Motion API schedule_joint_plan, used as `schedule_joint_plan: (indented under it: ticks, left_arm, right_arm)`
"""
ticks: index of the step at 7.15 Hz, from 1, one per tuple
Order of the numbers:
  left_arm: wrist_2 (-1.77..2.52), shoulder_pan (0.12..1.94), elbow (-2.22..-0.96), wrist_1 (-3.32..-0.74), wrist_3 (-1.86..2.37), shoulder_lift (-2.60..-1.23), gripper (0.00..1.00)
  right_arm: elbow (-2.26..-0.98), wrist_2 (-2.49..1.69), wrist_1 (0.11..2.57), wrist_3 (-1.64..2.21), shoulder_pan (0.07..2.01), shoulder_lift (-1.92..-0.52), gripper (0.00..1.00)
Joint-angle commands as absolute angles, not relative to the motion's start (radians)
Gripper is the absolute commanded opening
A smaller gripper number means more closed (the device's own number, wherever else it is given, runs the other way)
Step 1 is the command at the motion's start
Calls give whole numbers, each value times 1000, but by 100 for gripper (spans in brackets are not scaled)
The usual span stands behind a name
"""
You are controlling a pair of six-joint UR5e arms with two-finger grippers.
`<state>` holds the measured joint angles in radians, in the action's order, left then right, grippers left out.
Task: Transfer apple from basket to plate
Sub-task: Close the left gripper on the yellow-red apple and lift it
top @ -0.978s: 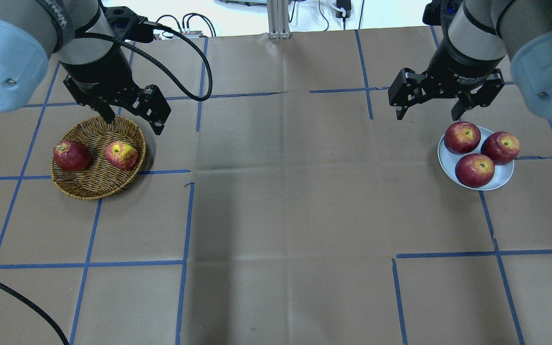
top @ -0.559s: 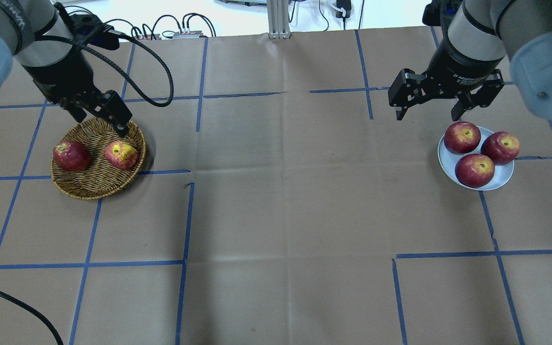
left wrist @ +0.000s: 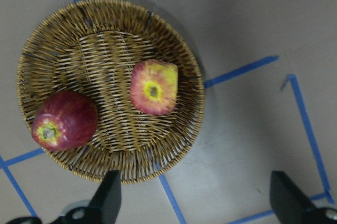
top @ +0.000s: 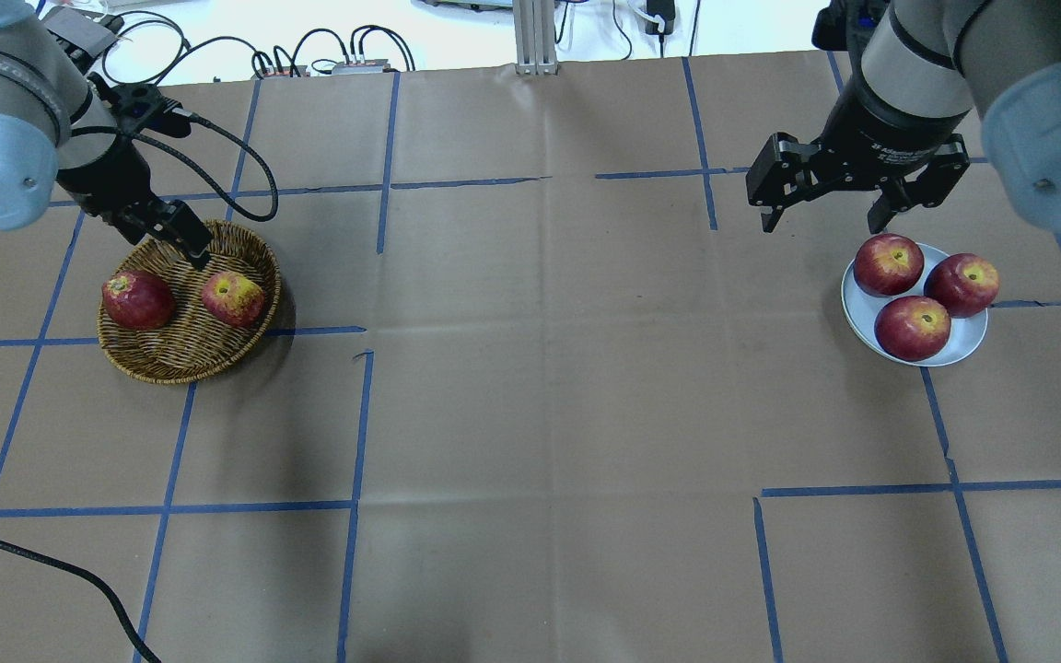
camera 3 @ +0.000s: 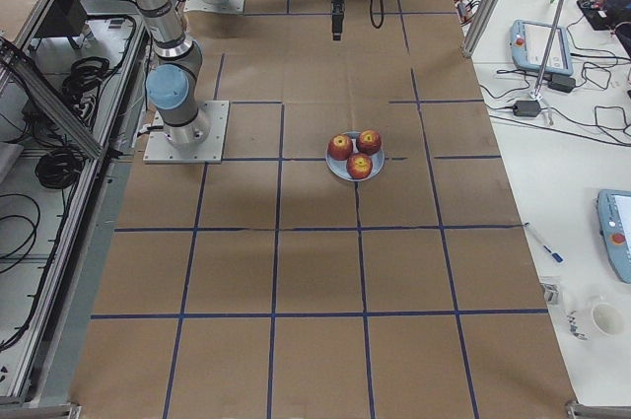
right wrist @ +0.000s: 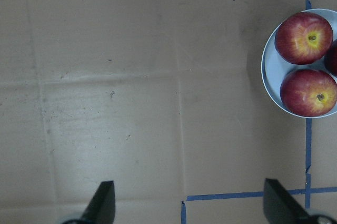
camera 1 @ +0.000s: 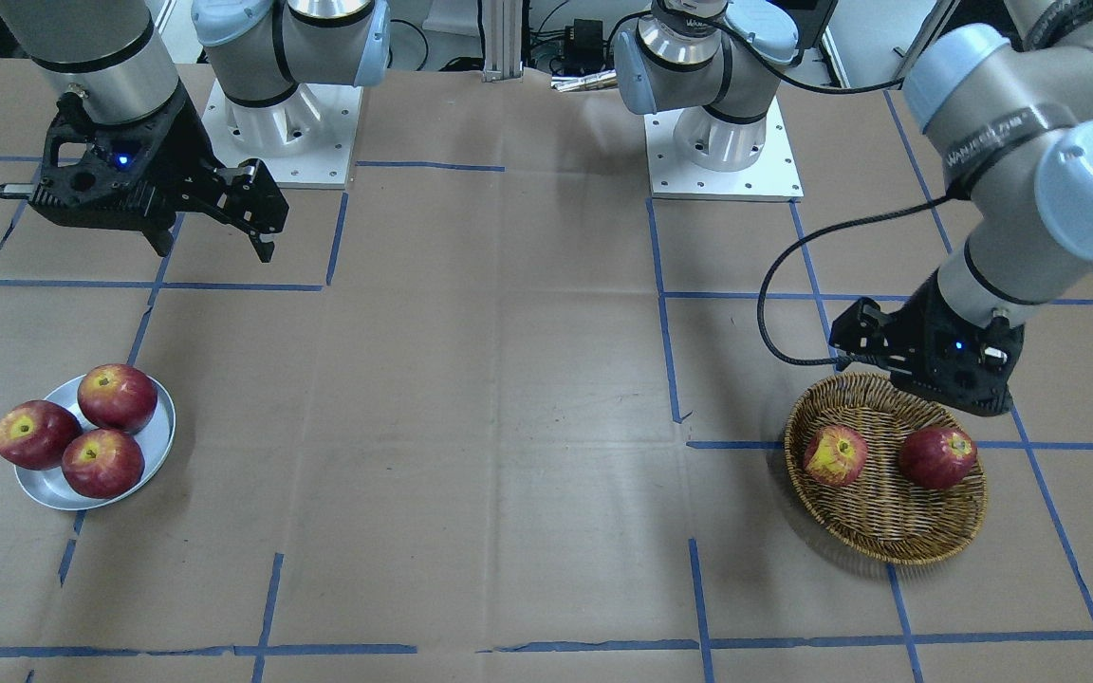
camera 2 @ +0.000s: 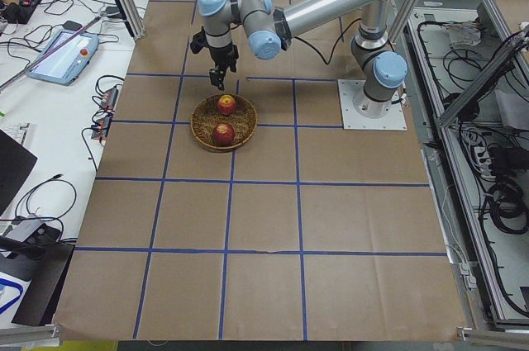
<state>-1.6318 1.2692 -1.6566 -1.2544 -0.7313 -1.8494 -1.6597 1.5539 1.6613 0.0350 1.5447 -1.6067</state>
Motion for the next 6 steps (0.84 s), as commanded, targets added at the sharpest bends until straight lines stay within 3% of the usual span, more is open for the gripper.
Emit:
schedule_joint_plan:
  ticks: [1, 6]
  left_arm:
    - [-1623, 1246, -1672, -1154, -805, -1971, 98]
    - [-1557, 1252, -1698, -1151, -795, -2026, 97]
  right_arm:
    - [-1660, 1554, 1661, 34, 1545, -1606, 100]
    - [-1660, 1554, 1661, 35, 1545, -1608, 100]
